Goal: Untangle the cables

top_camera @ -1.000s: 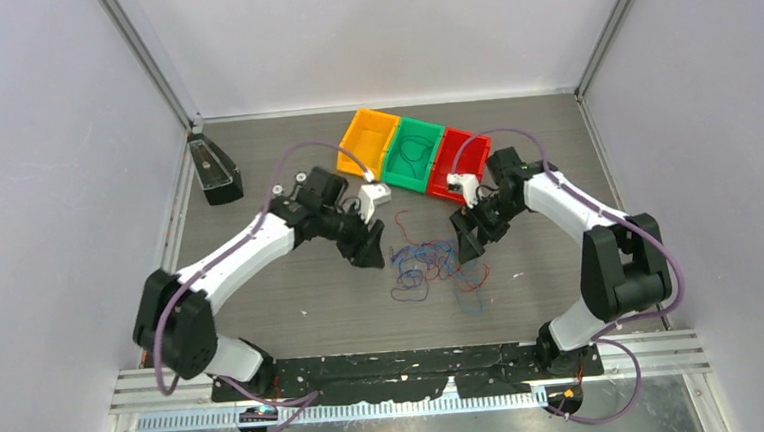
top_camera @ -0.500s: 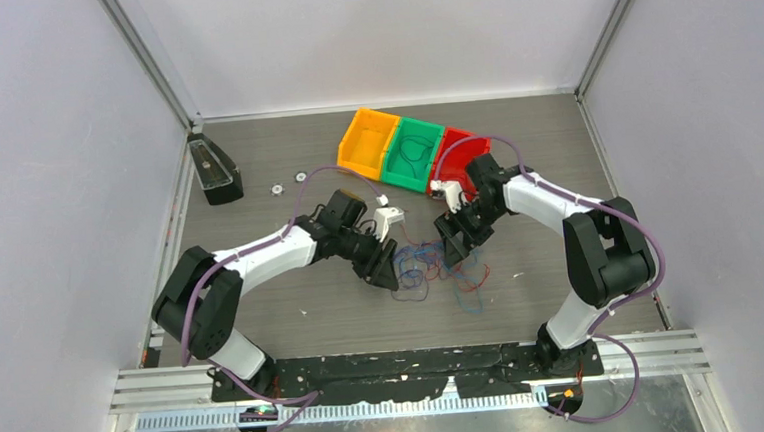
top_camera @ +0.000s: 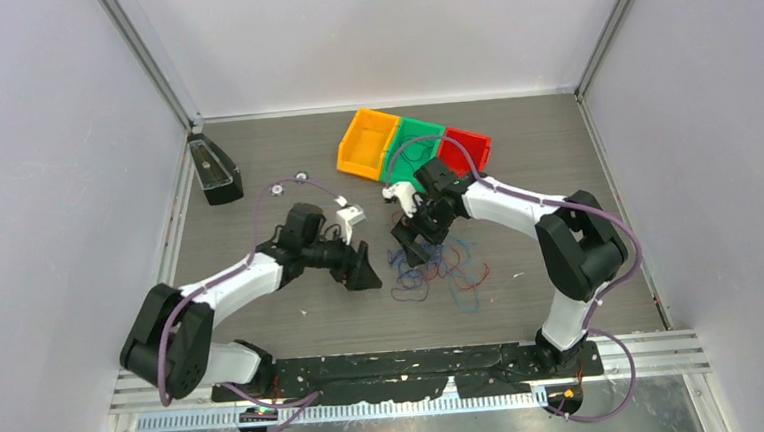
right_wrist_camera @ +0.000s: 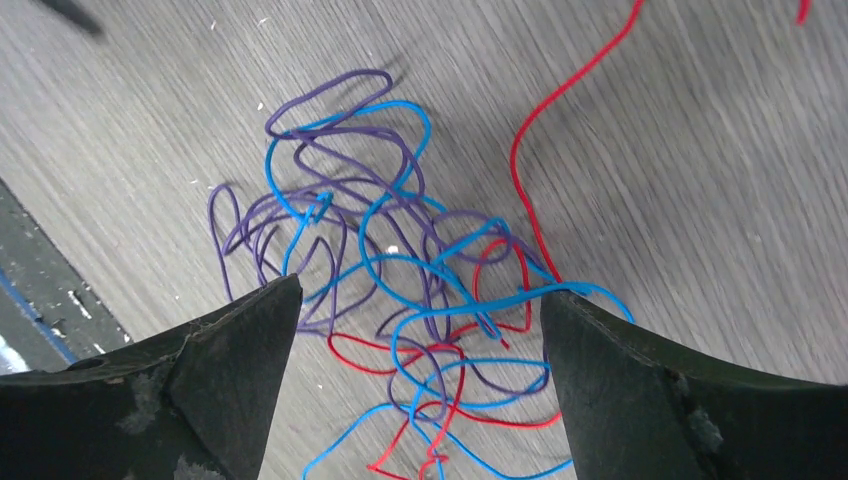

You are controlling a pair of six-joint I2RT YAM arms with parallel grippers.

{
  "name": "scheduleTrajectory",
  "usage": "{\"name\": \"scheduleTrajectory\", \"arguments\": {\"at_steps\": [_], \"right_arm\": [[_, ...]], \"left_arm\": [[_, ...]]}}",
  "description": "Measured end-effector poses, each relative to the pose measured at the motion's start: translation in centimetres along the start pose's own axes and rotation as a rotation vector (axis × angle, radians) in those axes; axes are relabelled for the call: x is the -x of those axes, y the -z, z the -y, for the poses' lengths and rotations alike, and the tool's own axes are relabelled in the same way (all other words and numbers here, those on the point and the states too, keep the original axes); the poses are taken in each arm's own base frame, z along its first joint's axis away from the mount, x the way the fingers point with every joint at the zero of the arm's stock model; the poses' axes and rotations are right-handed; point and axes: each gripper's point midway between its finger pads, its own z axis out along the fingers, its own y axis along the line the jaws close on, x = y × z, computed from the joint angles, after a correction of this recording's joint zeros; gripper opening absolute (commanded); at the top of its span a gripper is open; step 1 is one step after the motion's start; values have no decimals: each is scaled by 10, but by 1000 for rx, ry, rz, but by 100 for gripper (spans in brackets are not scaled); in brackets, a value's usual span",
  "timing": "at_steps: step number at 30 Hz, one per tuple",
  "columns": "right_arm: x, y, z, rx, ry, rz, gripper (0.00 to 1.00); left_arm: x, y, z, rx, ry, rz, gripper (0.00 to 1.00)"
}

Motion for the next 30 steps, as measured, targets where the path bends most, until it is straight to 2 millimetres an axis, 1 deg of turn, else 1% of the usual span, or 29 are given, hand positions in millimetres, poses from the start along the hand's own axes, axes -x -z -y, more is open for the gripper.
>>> {"name": "scheduleTrajectory", "arguments": {"at_steps": [2, 4, 5, 6, 7, 8, 10, 11, 12, 14, 18, 20, 21, 26, 28, 30], "right_arm": [[3, -8, -3, -4, 22, -12, 96], [5, -20, -7, -6, 45, -33, 99], [5, -26, -9, -4, 54, -47, 92], [6, -33, -11, -2, 63, -59, 89], [8, -37, -11, -7, 69, -75, 79], [12, -40, -12, -5, 81, -68, 73], [19, -46, -12, -2, 90, -68, 37], [21, -49, -12, -1, 90, -66, 28], [22, -51, -11, 1, 95, -67, 13], [20, -52, -13, 12, 91, -70, 6], [25, -47, -21, 73, 50, -32, 5], [37, -31, -31, 120, 27, 40, 5], [46, -19, -36, 144, 15, 87, 6], [101, 54, -56, 213, 43, 363, 5], [112, 72, -60, 230, 53, 428, 5], [117, 82, -65, 254, 54, 465, 5]], "left_arm": [[6, 12, -7, 35, 13, 59, 84], [8, 23, -11, 70, 18, 108, 87], [9, 27, -9, 79, 15, 127, 87], [9, 30, -7, 85, 14, 141, 87], [10, 33, -5, 91, 13, 155, 87], [11, 35, -4, 95, 18, 165, 87], [15, 38, -3, 106, 30, 185, 86], [16, 40, -4, 114, 36, 194, 85], [17, 41, -6, 122, 43, 201, 84], [18, 42, -8, 129, 58, 208, 84], [18, 43, -8, 118, 50, 216, 87], [20, 43, -6, 102, 17, 218, 88], [20, 43, -6, 93, -3, 218, 88], [19, 44, -4, 51, -86, 210, 86], [18, 43, -3, 31, -111, 205, 85], [19, 43, 0, 8, -134, 206, 84]]}}
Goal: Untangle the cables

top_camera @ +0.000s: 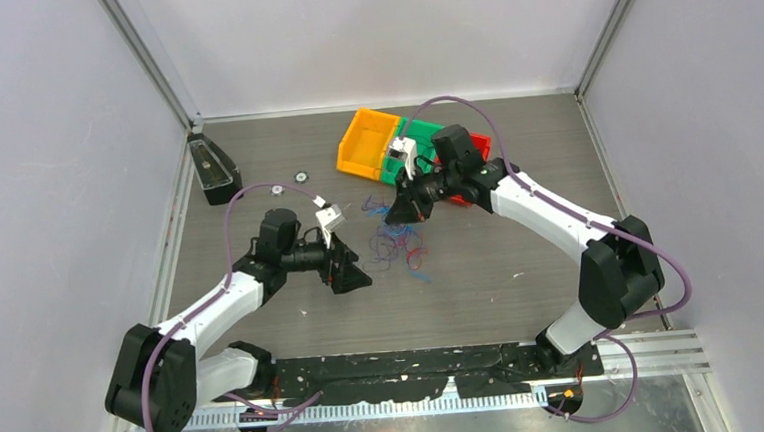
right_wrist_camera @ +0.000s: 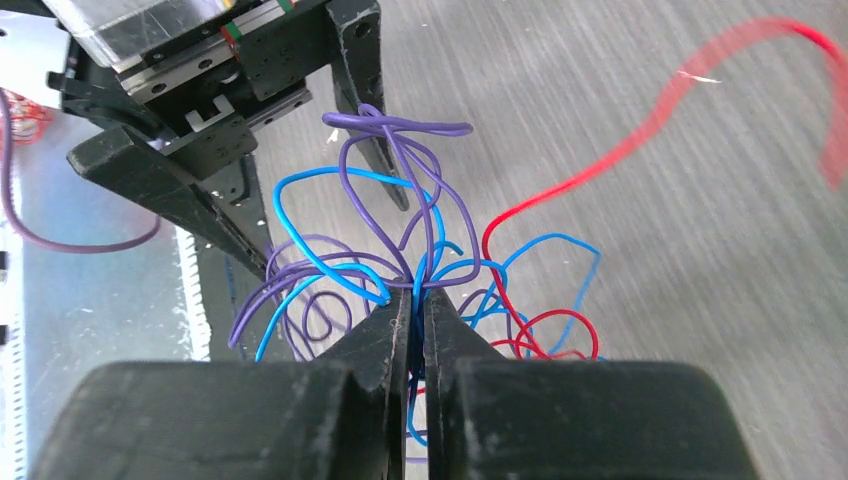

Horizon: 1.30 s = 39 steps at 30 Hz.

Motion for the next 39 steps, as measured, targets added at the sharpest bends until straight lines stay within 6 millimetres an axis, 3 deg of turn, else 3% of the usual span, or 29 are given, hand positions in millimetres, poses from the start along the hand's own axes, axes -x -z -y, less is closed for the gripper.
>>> {"name": "scheduleTrajectory", "arguments": {"at_steps": [6, 17, 23, 25, 29, 33, 39], "right_arm": [[-16, -1, -5, 40, -76, -14, 5], [-14, 1, -8, 55, -128, -8, 5], [-11, 0, -8, 55, -144, 6, 5], [-10, 1, -7, 51, -150, 10, 5], [-10, 2, -5, 46, -163, 13, 6], [-17, 4, 5, 9, -173, 6, 5], [-45, 28, 56, -217, -171, -39, 5]], "left_arm": [[8, -1, 5, -48, -82, 25, 81], [26, -4, 16, -133, -233, 40, 72], [20, -15, 19, -151, -240, 5, 68], [17, -18, 20, -154, -242, -7, 54], [13, -20, 22, -151, -240, -23, 2], [10, -14, 23, -151, -224, -61, 0], [17, 37, 36, -99, -283, -68, 0]]}}
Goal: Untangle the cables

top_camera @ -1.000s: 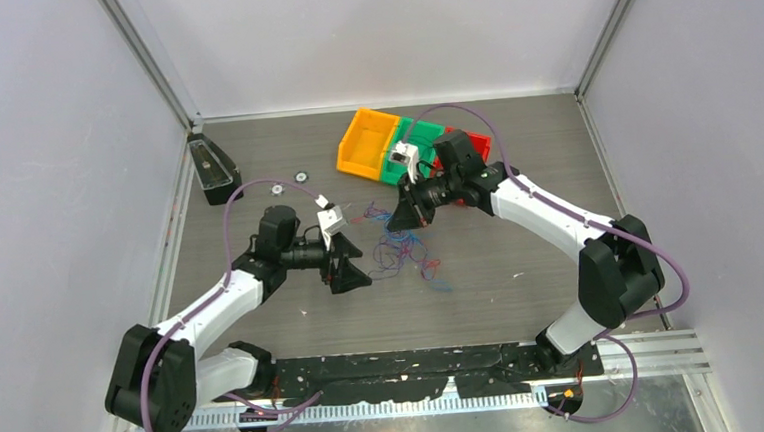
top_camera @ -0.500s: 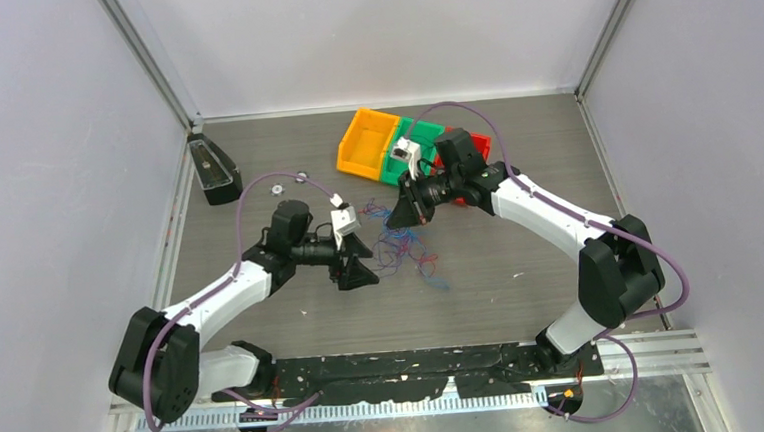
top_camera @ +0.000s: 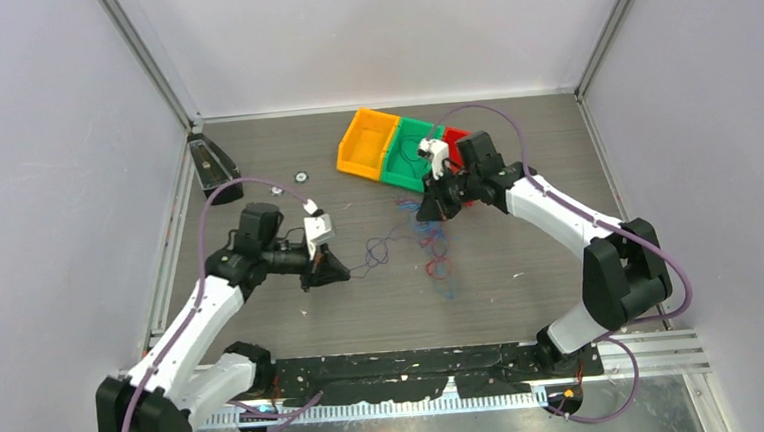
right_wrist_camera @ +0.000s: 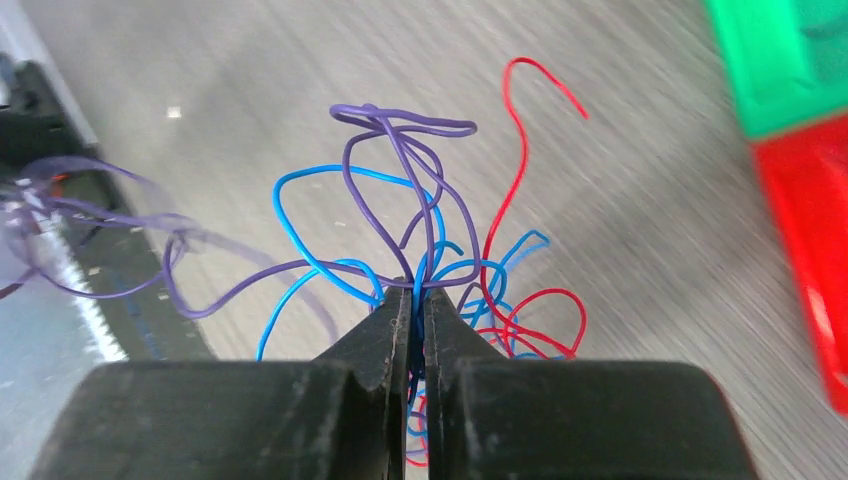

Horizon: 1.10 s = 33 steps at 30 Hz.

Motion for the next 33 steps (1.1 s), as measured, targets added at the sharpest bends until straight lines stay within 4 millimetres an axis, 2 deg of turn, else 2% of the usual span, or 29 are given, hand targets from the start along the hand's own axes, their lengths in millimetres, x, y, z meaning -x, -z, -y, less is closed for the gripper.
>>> {"name": "scheduleTrajectory", "arguments": {"at_steps": [4, 9, 19, 24, 33], "right_arm": [[-19, 15, 43, -150, -16, -36, 5], [-50, 29, 71, -261, -20, -114, 5], [-104, 47, 87, -356, 89, -271, 6], [-134, 58, 91, -377, 148, -354, 5], [-157, 68, 102, -405, 193, -419, 5]], "left_arm": [[11, 35, 8, 47, -11, 5, 0], [27, 73, 6, 149, 17, 30, 0], [74, 149, -3, 419, 23, 144, 0], [97, 170, -4, 463, 39, 194, 0], [136, 211, -28, 583, 111, 346, 0]]}}
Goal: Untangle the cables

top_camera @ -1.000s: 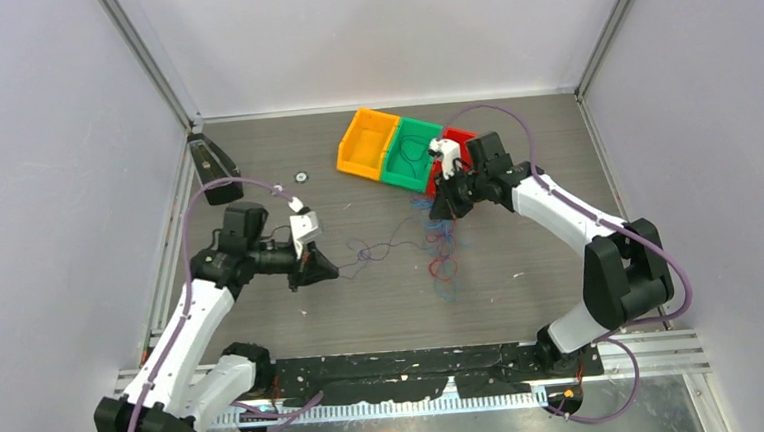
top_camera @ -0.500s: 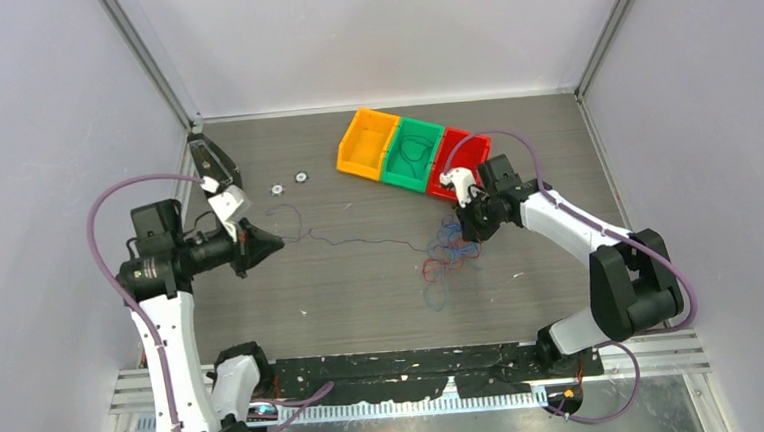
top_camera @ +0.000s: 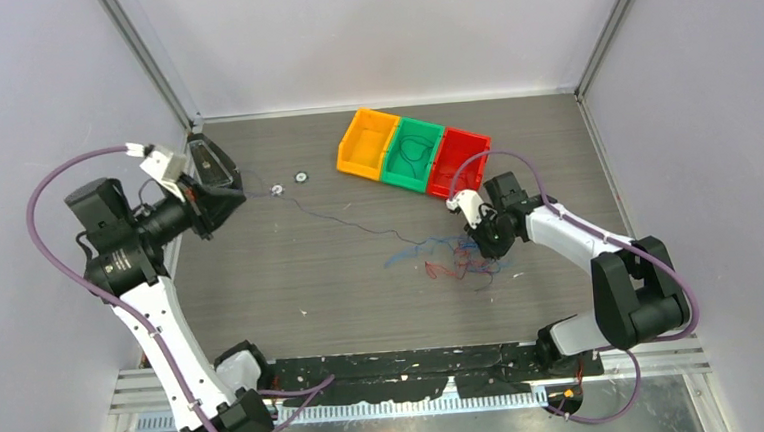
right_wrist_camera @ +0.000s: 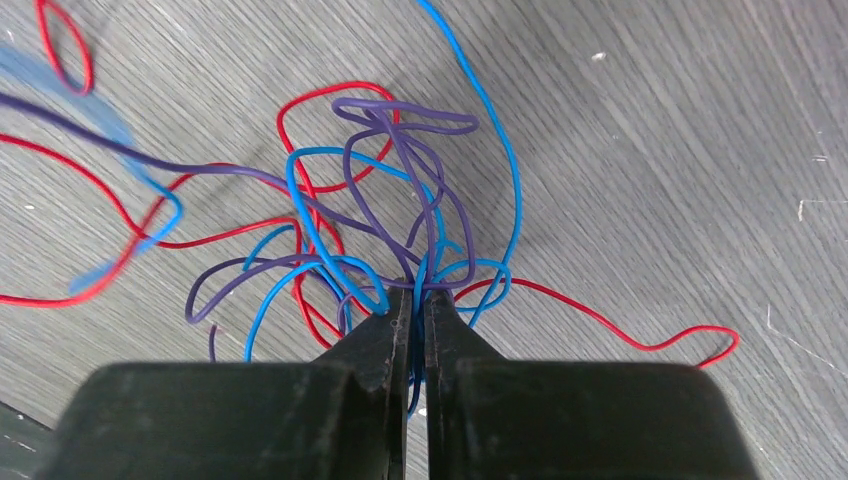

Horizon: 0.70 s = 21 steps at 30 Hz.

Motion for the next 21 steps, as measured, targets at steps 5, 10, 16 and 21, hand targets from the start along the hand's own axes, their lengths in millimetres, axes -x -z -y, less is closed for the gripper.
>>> {"name": "scheduleTrajectory", "arguments": {"at_steps": [5, 10, 16, 21], "right_arm": [[-10, -2, 0, -1, 17, -20, 5], [-14, -2, 0, -4, 37, -30, 5], [-21, -4, 2, -12, 57, -43, 5], [-20, -3, -5, 28, 54, -34, 19]], "left_arm": [[49, 12, -31, 110, 2, 131, 0], [99, 27, -48, 181, 0, 254, 0], [155, 47, -63, 237, 5, 386, 0], [166, 36, -43, 161, -15, 412, 0]]}}
